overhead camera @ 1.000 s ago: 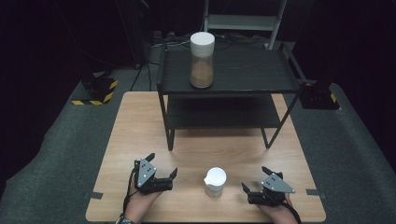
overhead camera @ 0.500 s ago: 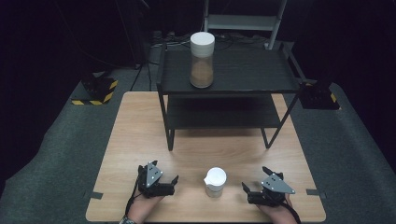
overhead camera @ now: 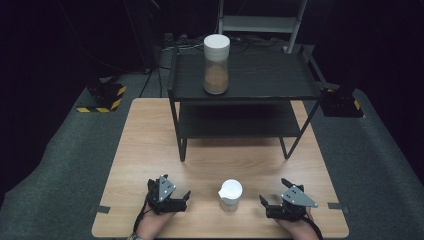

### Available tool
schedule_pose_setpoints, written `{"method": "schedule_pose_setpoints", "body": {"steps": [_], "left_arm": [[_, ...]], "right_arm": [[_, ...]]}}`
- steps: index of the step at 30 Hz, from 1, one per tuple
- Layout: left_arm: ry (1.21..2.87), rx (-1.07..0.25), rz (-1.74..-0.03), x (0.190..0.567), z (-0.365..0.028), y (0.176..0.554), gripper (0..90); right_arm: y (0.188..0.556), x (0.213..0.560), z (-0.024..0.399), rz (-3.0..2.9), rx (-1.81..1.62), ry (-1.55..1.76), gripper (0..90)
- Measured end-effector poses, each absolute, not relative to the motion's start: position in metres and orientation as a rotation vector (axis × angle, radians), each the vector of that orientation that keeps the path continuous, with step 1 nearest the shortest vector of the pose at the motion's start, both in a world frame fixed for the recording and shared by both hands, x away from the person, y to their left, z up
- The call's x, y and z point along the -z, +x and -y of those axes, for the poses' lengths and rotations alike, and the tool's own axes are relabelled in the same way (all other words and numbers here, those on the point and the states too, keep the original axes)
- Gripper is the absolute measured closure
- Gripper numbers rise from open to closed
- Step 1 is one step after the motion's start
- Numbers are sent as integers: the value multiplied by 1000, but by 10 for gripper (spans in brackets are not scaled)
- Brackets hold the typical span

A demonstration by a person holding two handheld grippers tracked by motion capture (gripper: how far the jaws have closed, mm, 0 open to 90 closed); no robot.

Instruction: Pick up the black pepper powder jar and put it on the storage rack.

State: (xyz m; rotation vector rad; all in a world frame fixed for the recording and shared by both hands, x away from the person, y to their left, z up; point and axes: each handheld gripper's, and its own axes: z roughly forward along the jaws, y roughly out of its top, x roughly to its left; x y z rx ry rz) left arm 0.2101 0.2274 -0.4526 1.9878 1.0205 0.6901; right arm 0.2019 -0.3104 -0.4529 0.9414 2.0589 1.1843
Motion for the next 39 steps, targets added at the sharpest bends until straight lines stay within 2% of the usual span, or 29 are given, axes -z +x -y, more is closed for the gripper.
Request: {"method": "schedule_pose_setpoints", "body": {"steps": [21,39], "left_arm": [[2002,-714,-1010,453,-222,206,8],[2003,-717,-1009,453,-222,206,8]], "right_arm": [[203,453,314,-2060,-1209,944,0],[180,435,313,-1966,-1365,849,0]]}}
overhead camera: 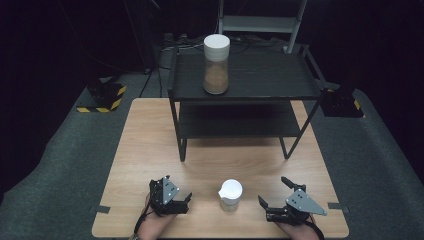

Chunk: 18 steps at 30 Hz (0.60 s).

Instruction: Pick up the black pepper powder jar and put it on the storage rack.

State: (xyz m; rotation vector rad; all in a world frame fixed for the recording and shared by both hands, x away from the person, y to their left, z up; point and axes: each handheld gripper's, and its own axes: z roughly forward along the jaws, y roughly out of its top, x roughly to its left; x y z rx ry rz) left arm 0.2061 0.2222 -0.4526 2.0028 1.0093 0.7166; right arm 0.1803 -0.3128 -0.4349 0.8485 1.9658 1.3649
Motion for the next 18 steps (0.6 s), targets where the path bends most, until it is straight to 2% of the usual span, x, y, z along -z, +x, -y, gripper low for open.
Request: {"method": "schedule_pose_setpoints", "body": {"steps": [18], "left_arm": [[2001,-713,-1007,453,-223,206,8]], "right_arm": [[174,424,287,-2017,-1509,710,0]]}}
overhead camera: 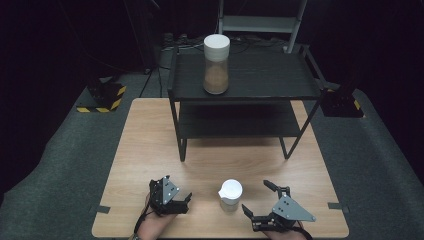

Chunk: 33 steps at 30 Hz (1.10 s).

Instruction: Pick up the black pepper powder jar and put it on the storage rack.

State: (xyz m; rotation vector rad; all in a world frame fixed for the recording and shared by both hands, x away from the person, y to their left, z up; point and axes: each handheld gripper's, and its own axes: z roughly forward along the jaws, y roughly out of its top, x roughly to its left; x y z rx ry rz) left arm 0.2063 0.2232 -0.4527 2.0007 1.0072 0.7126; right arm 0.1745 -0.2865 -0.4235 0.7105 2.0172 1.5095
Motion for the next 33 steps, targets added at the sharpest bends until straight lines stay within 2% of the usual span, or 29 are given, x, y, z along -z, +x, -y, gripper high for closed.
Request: {"method": "schedule_pose_setpoints", "body": {"steps": [24,33], "left_arm": [[2006,-713,-997,453,-223,206,9],[2008,-718,-990,453,-223,205,9]], "right_arm": [[186,446,254,-2092,-1527,693,27],[195,460,252,-2078,-1574,750,125]]}}
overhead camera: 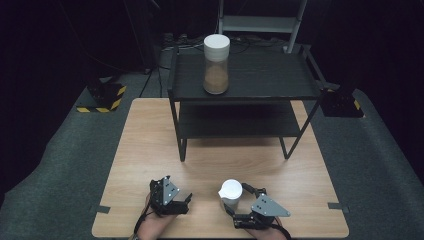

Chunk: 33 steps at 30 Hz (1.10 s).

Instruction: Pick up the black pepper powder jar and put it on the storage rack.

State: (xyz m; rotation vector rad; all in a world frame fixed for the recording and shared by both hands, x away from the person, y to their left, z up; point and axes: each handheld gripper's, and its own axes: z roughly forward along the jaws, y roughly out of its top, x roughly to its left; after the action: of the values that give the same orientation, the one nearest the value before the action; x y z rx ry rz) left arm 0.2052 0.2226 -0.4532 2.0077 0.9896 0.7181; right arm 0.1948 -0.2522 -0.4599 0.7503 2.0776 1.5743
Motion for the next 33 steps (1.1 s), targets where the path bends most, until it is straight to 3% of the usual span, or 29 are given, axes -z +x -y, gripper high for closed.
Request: {"method": "schedule_pose_setpoints", "body": {"steps": [17,33], "left_arm": [[2003,-723,-992,453,-223,203,9],[1999,-721,-991,454,-224,203,9]], "right_arm": [[201,474,248,-2065,-1618,759,269],[199,482,249,-2026,-1646,776,297]]}}
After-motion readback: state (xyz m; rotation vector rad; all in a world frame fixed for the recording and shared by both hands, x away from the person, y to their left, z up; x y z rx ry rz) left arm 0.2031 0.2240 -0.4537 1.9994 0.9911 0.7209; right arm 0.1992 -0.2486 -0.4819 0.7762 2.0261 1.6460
